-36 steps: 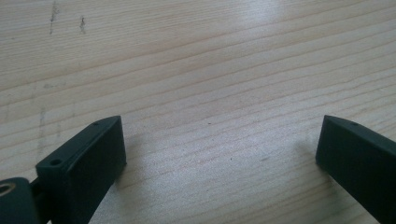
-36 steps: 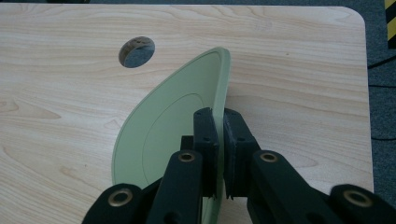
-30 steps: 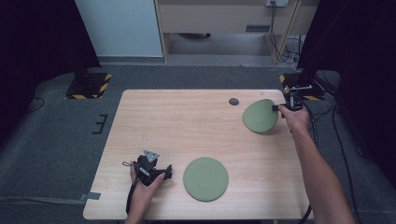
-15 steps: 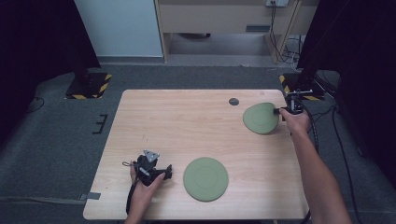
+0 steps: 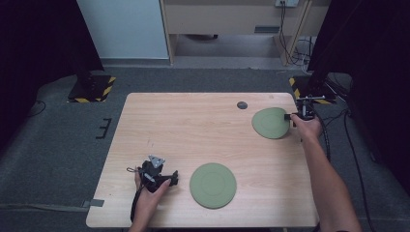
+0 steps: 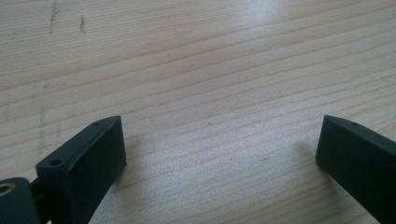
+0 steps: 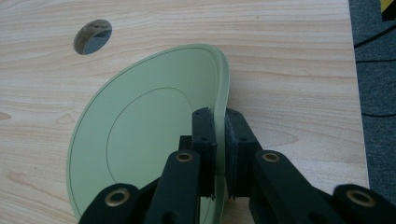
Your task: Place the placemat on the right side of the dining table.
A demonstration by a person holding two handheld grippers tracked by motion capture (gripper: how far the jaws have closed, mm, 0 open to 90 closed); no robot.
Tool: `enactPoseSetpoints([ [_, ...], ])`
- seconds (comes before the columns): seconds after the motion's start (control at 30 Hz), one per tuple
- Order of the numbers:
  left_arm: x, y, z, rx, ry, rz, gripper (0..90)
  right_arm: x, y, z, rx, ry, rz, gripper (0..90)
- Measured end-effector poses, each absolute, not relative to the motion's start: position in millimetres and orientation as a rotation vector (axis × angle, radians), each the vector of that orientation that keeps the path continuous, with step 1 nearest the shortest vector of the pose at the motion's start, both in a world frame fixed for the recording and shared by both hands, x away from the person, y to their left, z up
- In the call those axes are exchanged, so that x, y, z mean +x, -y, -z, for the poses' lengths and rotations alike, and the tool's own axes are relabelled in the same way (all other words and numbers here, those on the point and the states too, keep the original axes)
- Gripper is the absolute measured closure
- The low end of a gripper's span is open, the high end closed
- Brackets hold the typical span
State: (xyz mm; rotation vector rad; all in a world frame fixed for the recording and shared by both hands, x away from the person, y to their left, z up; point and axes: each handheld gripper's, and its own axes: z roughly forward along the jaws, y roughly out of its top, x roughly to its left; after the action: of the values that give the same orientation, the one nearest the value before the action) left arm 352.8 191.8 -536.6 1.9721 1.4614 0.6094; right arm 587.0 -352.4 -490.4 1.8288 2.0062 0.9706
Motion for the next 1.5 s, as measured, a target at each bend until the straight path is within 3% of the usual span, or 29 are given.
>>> enactPoseSetpoints([
  [1.03, 353, -192, 537, 1.973, -1.459, -0.606, 0.8, 589, 361, 500, 1.874, -1.972, -0.97, 79.3],
  [1.2, 353, -192, 537, 1.973, -1.458, -0.603, 0.7, 588, 362, 503, 1.883, -1.965, -0.966, 75.2],
  [1.5, 353, -192, 537, 1.977, -1.457, -0.603, 0.5, 586, 365, 506, 1.908, -1.935, -0.954, 57.4],
])
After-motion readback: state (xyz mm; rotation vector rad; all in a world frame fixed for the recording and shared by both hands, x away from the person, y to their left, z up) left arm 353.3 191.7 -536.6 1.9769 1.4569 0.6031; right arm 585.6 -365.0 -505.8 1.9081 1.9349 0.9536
